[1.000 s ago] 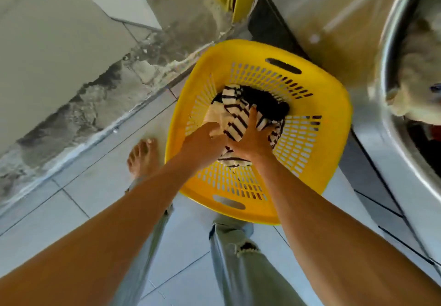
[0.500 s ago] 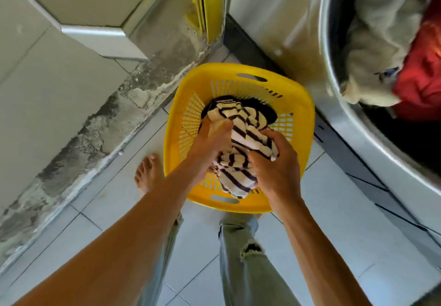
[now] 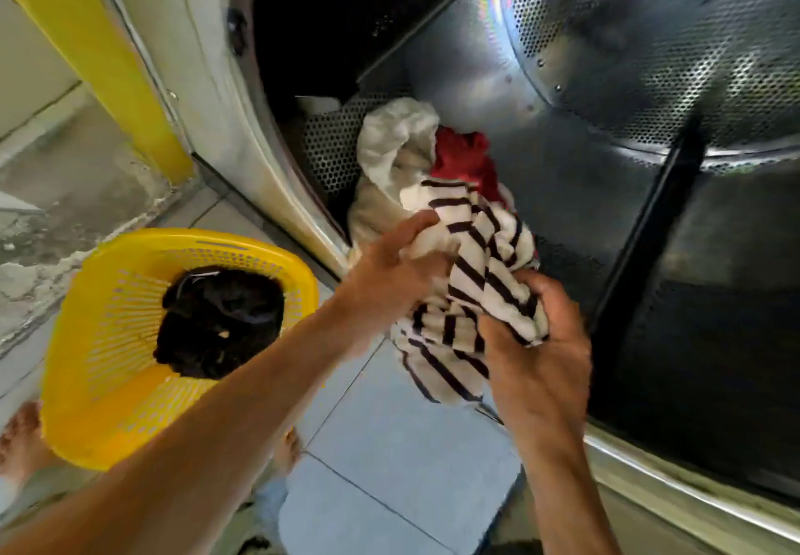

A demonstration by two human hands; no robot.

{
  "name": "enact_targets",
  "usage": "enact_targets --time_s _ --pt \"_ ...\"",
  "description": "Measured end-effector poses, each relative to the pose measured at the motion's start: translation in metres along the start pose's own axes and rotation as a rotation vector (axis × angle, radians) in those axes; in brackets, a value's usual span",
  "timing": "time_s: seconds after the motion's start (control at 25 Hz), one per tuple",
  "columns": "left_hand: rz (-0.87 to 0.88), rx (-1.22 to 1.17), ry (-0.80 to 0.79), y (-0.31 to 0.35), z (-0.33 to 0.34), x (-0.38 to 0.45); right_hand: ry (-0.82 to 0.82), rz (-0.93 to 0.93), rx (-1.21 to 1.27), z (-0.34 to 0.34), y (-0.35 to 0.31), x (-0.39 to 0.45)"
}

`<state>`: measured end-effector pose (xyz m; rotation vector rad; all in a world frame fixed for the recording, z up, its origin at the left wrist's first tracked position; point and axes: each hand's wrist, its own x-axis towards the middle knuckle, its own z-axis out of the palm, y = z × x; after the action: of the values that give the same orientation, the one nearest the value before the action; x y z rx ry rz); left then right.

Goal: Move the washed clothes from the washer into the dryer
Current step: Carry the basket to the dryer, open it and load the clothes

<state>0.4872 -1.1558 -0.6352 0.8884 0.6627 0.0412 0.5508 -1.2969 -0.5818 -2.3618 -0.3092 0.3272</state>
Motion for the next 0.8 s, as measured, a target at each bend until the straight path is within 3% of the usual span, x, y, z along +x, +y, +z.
enact_targets --time_s 0.16,0.32,0.44,0.6,0.8 --pt "0.132 0.271 -0.033 0.04 0.051 0.053 0.203 -0.086 -0.247 -0.051 0.017 0.093" --pt "0.089 0.296 0.178 0.023 0.011 0.056 0.061 0.019 -0.573 -0.019 0.045 0.126" --pt "-0.037 0.354 0.321 -0.023 -0.051 0.022 -0.023 0.028 -0.511 0.032 0.052 0.1" --pt "-0.32 0.466 0.469 -0.08 -0.133 -0.028 -0.462 -0.087 -0.381 0.129 0.049 0.009" --pt "-0.603 0.448 0.585 -0.124 -0.21 -0.064 -0.965 -0.117 -0.548 0.261 0.06 -0.054"
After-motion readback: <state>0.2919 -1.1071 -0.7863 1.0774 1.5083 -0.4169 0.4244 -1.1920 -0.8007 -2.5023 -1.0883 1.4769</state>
